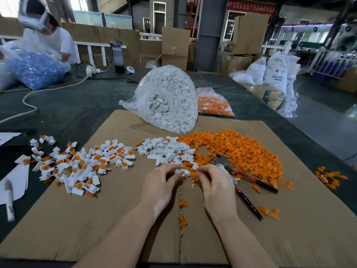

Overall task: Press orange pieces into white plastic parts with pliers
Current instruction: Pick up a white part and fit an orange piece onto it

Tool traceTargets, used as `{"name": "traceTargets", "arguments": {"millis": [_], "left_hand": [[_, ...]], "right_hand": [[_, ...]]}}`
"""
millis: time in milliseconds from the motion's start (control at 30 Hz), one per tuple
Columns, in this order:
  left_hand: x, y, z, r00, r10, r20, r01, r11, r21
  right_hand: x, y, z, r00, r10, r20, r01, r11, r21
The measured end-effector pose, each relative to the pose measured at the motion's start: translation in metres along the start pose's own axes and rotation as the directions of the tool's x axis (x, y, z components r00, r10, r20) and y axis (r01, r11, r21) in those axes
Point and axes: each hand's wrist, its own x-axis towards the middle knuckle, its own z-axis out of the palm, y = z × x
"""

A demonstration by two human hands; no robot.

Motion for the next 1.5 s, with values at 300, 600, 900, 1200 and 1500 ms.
{"name": "traceTargets", "arguments": {"millis": [300, 600, 900, 1200, 1500], "left_hand": [[0.0000, 0.0018, -0.0012, 0.995, -0.010, 0.104, 0.024, 0.990, -0.139], [-0.0014, 0.0016, -0.0028, 0.993, -0.006, 0.119, 0.028, 0.984, -0.179], [-0.0009, 0.0005, -0.0022, 0.994, 0.017, 0.107, -0.001, 0.989, -0.149], [0.0008, -0.0011, -0.0032, 0.994, 0.039, 0.100, -0.023, 0.987, -0.156], [0.0011, -0.0028, -0.0021, 0.992, 0.035, 0.119, -0.016, 0.988, -0.157]], "right_hand": [[-0.0008, 0.0015, 0.0001, 0.996, 0.035, 0.082, -0.037, 0.999, 0.031], [-0.0033, -0.0053, 0.0034, 0.977, -0.207, 0.042, 0.211, 0.958, -0.194], [-0.0023, -0.0005, 0.0036, 0.977, -0.145, 0.153, 0.162, 0.981, -0.105], [-0.0022, -0.0052, -0.0034, 0.979, -0.174, 0.108, 0.169, 0.984, 0.049], [-0.0010, -0.0059, -0.0036, 0.975, -0.190, 0.115, 0.188, 0.982, 0.027]]}}
